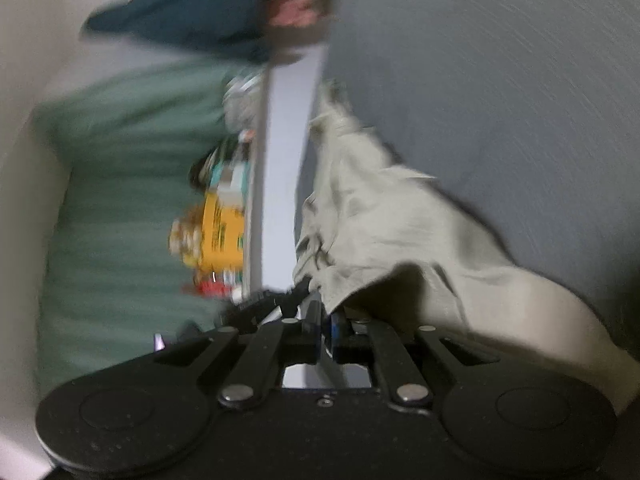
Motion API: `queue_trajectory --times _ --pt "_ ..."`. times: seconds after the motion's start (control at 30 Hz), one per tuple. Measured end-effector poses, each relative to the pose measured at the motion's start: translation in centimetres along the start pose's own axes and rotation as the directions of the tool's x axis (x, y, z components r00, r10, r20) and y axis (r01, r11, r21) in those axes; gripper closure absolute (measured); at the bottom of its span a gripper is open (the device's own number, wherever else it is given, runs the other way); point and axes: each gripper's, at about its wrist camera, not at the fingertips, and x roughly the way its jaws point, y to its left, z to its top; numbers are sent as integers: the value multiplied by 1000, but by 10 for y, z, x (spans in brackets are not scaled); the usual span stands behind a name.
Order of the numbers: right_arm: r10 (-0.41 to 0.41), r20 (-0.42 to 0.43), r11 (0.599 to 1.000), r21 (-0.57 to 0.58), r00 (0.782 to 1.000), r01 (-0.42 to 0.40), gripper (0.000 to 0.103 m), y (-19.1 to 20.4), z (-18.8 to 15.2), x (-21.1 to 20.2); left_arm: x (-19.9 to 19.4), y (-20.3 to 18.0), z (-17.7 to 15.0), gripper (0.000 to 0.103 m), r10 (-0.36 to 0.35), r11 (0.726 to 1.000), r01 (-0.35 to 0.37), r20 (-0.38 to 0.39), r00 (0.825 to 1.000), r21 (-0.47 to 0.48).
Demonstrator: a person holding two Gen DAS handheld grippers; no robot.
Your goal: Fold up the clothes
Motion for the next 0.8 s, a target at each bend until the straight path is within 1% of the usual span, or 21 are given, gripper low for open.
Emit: queue_trajectory --times 0.03,0.1,0.2,0.27,0.37,0.4,0.5,0.6,0.63,0.67,0.8 --pt "12 -23 997 -73 1000 -14 97 10 -3 3 -4 3 4 100 2 1000 -2 5 1000 6" --pt "41 -83 974 -221 996 -58 97 32 -14 10 -13 10 10 100 8 1000 -8 11 1000 15" --pt "57 -177 904 -409 983 -126 97 60 -42 22 -26 24 16 100 23 999 -23 6 1000 26" --pt "44 -229 858 -490 972 -154 97 72 -65 32 -35 34 20 100 33 999 -34 3 999 33" --pt "19 -291 821 -542 957 -181 97 83 -92 46 -41 46 20 100 78 995 -77 -10 997 59" --pt "6 -311 799 -569 950 -192 97 88 -104 53 -43 50 20 100 96 993 -95 -14 995 69" --pt "-44 -353 706 -673 935 -221 97 105 -140 69 -47 62 20 100 137 986 -134 -21 990 103" --pt "-119 -356 615 -759 927 -213 98 116 -170 75 -51 73 19 100 164 978 -159 -25 986 138" --pt "-144 -348 600 -775 927 -198 98 117 -178 76 -50 75 18 100 168 975 -163 -27 985 150" --pt "-166 -337 594 -785 927 -179 98 118 -185 78 -50 78 17 100 172 973 -166 -29 985 161" --pt "-244 -319 591 -798 916 -121 98 115 -206 96 -45 81 11 99 205 961 -193 -38 978 199"
